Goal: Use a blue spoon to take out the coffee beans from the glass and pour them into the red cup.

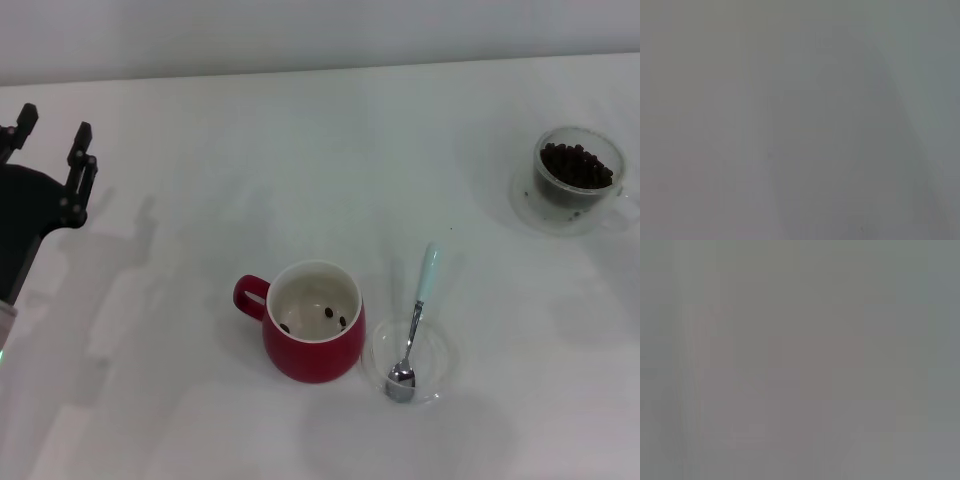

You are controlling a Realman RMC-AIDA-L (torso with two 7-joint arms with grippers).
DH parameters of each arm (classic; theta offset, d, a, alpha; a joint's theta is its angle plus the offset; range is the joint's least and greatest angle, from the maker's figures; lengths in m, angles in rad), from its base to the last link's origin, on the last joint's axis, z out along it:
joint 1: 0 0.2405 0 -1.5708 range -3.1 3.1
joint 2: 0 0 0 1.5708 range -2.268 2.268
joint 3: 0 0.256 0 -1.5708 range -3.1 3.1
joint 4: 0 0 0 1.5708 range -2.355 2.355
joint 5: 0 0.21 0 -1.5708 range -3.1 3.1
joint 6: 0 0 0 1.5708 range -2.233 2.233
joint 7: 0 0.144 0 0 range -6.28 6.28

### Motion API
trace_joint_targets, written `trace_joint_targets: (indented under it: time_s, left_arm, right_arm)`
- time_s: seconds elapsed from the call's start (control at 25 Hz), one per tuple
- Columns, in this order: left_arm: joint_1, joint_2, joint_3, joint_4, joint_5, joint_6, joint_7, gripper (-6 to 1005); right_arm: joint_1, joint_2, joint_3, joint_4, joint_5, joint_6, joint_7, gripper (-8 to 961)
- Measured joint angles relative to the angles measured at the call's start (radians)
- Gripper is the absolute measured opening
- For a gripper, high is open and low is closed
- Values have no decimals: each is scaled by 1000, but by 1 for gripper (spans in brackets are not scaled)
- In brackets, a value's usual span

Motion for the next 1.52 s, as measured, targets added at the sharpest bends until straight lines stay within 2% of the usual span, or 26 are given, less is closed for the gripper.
trace_joint_targets:
  time_s: [0.12, 0.36, 0.76, 1.12, 1.52]
  left_arm:
    - [19, 0, 0, 16, -7, 22, -1, 513]
    - [66, 0, 1, 22, -38, 60, -42, 514]
    - [121, 0, 0, 28, -41, 71, -148, 516]
    - [139, 0, 0, 40, -41, 77, -157, 711]
    - [149, 0, 0, 34, -41, 68, -152, 711]
  right_arm:
    - [-12, 1, 60, 9, 0, -1, -60, 288]
    - [-23, 2, 95, 36, 0, -6, -171, 288]
    - [-27, 3, 181, 61, 11, -55, -199, 289]
    - [-23, 3, 177, 53, 8, -119, -230, 289]
    - [-4, 5, 182, 67, 26, -140, -264, 289]
